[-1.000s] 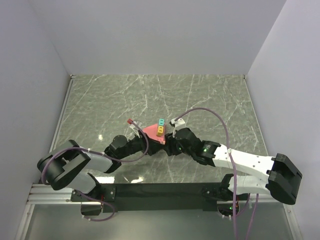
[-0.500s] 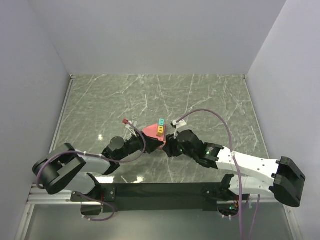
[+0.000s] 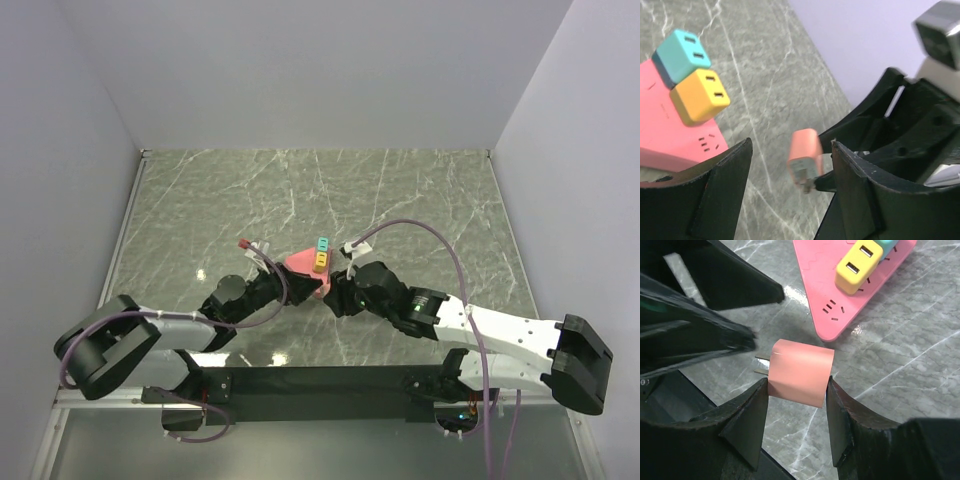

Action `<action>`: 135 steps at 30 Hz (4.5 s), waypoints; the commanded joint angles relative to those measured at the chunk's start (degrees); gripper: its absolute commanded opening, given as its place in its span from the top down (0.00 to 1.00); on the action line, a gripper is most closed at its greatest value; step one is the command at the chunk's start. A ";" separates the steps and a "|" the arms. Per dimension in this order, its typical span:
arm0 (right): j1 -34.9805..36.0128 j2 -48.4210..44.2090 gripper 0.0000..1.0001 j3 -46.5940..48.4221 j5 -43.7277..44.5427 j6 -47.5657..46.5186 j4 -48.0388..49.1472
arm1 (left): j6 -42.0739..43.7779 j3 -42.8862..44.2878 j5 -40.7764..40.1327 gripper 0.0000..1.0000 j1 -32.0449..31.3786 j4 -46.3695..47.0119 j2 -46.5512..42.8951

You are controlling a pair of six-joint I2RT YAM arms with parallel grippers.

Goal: Insert the plug

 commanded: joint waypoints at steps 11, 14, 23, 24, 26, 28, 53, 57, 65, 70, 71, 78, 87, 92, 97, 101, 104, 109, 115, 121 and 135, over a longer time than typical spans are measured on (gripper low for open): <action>1.55 -0.28 1.00 0.90 2.17 -0.60 3.58 | -0.07 4.02 3.20 0.31 -2.47 2.55 4.75; 1.64 -0.89 1.00 0.99 2.78 -0.77 3.85 | -0.33 4.37 3.81 0.32 -2.82 2.54 5.63; 1.64 -1.94 1.00 0.64 4.01 -1.22 4.37 | -0.77 5.60 5.92 0.42 -3.35 2.81 8.27; 1.64 -1.77 1.00 0.46 3.93 -1.21 4.46 | -0.68 5.87 6.01 0.51 -3.35 2.72 8.27; 1.64 -1.60 1.00 0.20 4.10 -1.21 4.90 | -0.60 6.13 6.18 0.62 -3.35 2.46 8.09; 1.64 -1.24 1.00 0.29 4.36 -1.13 4.99 | -0.51 6.48 6.54 0.85 -3.35 1.84 8.18; 1.55 -2.21 0.45 -0.59 6.39 -2.97 8.94 | -1.56 4.03 9.09 1.00 -1.59 4.13 1.86; 1.55 -1.68 0.24 -0.24 6.04 -3.32 8.68 | -1.39 3.06 7.60 1.00 -0.27 2.81 0.28; 1.47 -3.17 0.09 -1.82 4.98 -3.50 9.30 | -2.62 1.56 7.42 1.00 3.77 3.86 0.71; 0.77 -5.54 0.07 -2.88 4.46 -4.20 8.77 | -2.44 1.21 7.50 1.00 5.70 3.51 0.45; 0.24 -5.90 0.07 -3.57 4.11 -4.12 8.94 | -2.27 0.95 7.42 1.00 6.23 3.25 0.10; -10.82 -11.60 0.07 -10.51 -10.72 -1.31 18.68 | 1.42 -0.19 5.56 1.00 6.32 -2.64 -6.75; -19.45 -12.94 0.15 -14.22 -32.27 2.47 31.78 | 1.69 -1.07 12.07 1.00 6.32 2.53 -8.17; -20.07 -11.18 0.18 -14.39 -41.85 5.11 39.79 | 0.81 -1.60 16.20 1.00 6.32 8.42 -7.11; -20.33 -7.84 0.22 -14.04 -44.15 5.38 41.01 | 1.42 -1.16 17.52 1.00 6.15 7.64 -8.43; -20.24 -5.73 0.23 -13.51 -45.12 6.17 42.78 | 0.81 -1.25 19.28 1.00 5.88 9.83 -8.87; -20.33 -4.41 0.24 -13.08 -46.69 6.70 44.71 | 0.90 -1.34 19.72 1.00 5.44 10.72 -9.04; -20.33 -1.77 0.26 -13.25 -49.77 8.45 49.62 | 2.22 -0.72 19.28 0.99 4.48 9.05 -9.75; -20.33 1.74 0.31 -13.25 -54.25 12.32 56.67 | 3.09 -0.11 19.28 0.99 3.16 8.87 -9.66; -20.24 2.27 0.37 -12.90 -56.37 12.23 55.01 | 3.62 -0.28 18.67 1.00 2.81 8.52 -10.36; -20.16 2.27 0.51 -12.99 -57.77 11.79 53.68 | 4.06 0.51 18.58 1.00 2.28 7.91 -9.22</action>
